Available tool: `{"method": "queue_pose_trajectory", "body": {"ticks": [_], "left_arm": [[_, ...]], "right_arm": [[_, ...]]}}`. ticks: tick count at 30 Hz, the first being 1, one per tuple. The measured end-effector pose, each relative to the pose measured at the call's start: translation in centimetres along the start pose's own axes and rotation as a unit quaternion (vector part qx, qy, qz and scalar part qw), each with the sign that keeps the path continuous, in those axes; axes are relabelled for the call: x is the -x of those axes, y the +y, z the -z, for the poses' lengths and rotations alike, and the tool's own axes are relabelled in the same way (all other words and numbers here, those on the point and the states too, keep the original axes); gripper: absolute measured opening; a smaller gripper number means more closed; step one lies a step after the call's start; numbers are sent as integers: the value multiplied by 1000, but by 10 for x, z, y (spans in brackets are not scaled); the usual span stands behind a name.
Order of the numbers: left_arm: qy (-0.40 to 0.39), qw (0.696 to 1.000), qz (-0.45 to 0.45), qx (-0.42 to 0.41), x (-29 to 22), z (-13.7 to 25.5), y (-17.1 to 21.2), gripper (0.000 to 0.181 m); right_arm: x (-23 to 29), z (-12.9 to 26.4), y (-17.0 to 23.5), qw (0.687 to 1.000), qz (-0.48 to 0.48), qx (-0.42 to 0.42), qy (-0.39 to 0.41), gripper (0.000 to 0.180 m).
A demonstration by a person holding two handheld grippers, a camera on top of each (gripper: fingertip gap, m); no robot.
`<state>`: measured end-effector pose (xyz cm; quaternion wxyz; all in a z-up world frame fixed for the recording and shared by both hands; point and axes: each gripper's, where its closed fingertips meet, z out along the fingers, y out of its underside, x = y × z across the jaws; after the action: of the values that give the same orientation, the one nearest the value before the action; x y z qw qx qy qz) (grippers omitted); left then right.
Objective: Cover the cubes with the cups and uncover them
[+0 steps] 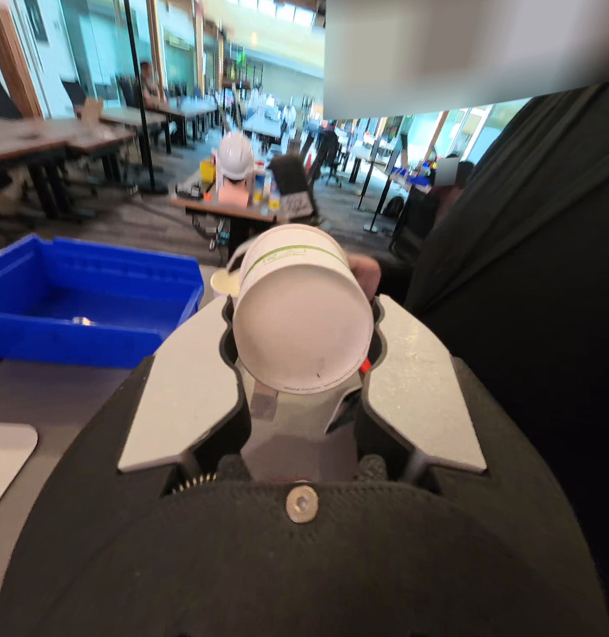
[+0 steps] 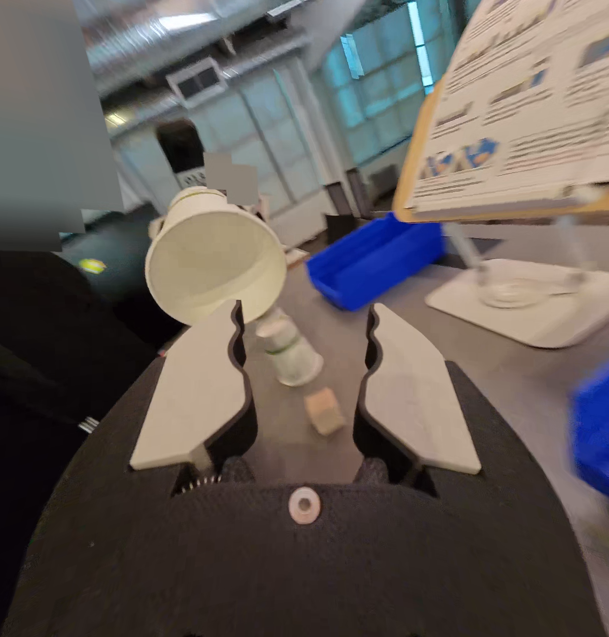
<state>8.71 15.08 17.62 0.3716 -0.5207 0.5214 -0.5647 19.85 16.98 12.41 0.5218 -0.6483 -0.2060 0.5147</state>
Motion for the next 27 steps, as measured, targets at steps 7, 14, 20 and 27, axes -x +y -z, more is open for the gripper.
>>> {"method": "queue_pose_trajectory", "body": {"ticks": [7,14,20,27], "left_arm": [[21,999,-47,-5,-15,-14,1,75],[24,999,-39,-7,-16,-19,3,89],[-1,998,-67,-8,-7,4,-3,50],[-14,994,-88,56,-2,9,21,0]], "right_arm": [[36,-50,13,979,-126,-11,-158,50],[42,-40,11,974,-130,-17,-187,0],[-29,56,-19,993,-17,120,11,0],[-102,175,-36,859,83,450,232,0]]}}
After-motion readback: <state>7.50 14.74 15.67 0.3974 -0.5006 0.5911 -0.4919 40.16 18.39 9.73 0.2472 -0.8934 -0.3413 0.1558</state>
